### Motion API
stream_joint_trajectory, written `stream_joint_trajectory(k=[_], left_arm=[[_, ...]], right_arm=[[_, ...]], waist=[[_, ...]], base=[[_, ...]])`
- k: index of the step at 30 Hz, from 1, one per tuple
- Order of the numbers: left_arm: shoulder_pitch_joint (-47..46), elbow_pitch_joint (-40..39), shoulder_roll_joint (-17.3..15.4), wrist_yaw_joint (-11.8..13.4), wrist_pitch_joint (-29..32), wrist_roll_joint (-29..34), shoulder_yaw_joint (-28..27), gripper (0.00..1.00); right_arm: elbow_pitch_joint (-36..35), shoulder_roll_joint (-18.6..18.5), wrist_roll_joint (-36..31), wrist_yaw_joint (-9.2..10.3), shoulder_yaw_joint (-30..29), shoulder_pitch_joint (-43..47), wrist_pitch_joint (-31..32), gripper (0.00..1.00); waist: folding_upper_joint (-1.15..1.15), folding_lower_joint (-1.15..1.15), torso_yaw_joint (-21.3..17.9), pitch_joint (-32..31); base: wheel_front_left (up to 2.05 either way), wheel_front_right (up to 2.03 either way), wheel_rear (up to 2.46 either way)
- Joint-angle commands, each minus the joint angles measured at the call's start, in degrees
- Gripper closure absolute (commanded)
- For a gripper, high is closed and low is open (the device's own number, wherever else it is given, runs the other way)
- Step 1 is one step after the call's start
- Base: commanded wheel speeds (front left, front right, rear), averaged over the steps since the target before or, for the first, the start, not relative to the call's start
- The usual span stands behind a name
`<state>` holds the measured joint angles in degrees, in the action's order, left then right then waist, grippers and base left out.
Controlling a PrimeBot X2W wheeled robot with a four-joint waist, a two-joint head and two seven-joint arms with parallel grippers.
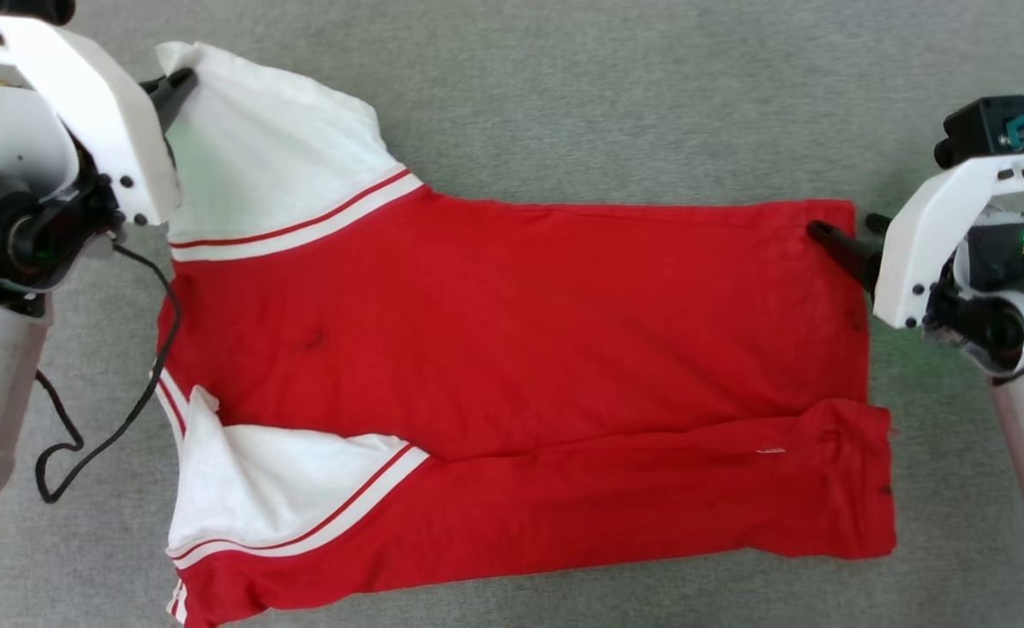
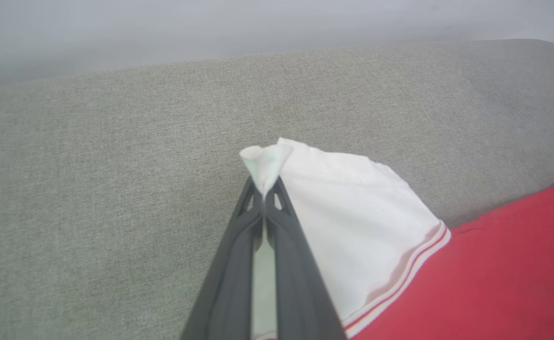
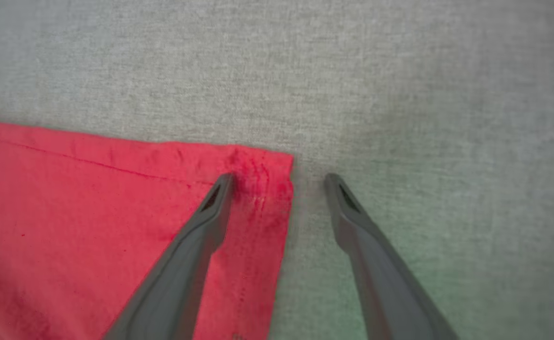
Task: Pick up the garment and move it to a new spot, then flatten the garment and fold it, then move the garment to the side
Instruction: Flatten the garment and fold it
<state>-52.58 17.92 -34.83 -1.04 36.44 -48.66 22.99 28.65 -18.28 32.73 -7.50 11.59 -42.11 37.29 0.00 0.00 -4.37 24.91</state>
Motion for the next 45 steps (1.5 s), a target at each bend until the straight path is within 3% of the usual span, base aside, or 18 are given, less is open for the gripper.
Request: stream_joint_trajectory(k=[1,5,6,7,12,17,23,35,44,45], left_arm=[[-1.11,-0.15,0.64,-0.51,-0.8,0.31,0.3,1.0],[-1.16,0.57,0.94,-1.35,-1.74,0.31,0.68,1.0],[-1.04,0.79,0.93,-1.48,-1.95,0.28,0.73,1.0],[-0.95,1.06,0.95,-1.74,-2.06,0.26,0.81,1.0],[-0.73,2.62,1.03,-2.46,-2.93,0.01,0.93,1.0],[0.65,4.02,0.67,-2.95,-5.54,-0.68,-0.28,1.0],[4.58,3.41,0.49,-2.9,-9.28,-2.39,-2.3,1.0],[29.09,-5.94,0.33,1.97,-18.76,-6.51,-6.97,1.0],[45.46,-7.39,4.17,4.47,-20.49,-10.2,-5.74,1.0],[46.25,-6.82,5.12,4.25,-20.56,-11.06,-5.62,0.84]], right_arm=[[2.85,0.07,0.18,0.02,0.66,-1.56,1.85,0.0],[7.86,1.27,0.83,0.01,3.72,-1.75,6.73,0.0],[8.65,1.57,1.12,0.01,4.42,-1.77,7.61,0.65],[9.25,1.82,1.4,0.0,4.93,-1.91,8.17,1.0],[9.58,0.62,1.37,0.02,5.67,-4.38,7.04,1.0],[6.78,-1.52,0.49,0.02,4.4,-7.26,1.02,1.0],[3.36,-2.5,0.08,0.02,2.96,-4.45,-3.94,1.0],[-5.4,-0.6,-1.67,0.02,-1.6,12.87,-9.7,1.0],[-3.17,1.9,-1.1,0.02,-3.35,23.69,-13.1,1.0],[-2.64,2.06,-1.24,0.02,-3.31,24.29,-13.84,0.71]], waist=[[0.0,0.0,1.18,1.0],[0.0,0.0,1.79,1.4],[0.0,0.0,1.85,1.4],[0.0,0.0,1.9,1.39],[0.0,0.0,1.92,0.77],[0.0,0.0,1.71,-1.58],[0.0,0.0,1.86,-5.56],[0.0,0.0,2.01,-14.57],[0.0,0.0,2.2,-16.35],[0.0,0.0,2.23,-16.39]], base=[[0.0,0.0,0.0],[0.0,0.0,0.0],[0.0,0.0,0.0],[0.0,0.0,0.0],[0.0,0.0,0.0],[0.0,0.0,0.0],[0.0,0.0,0.0],[0.0,0.0,0.0],[0.0,0.0,0.0],[0.0,0.0,0.0]])
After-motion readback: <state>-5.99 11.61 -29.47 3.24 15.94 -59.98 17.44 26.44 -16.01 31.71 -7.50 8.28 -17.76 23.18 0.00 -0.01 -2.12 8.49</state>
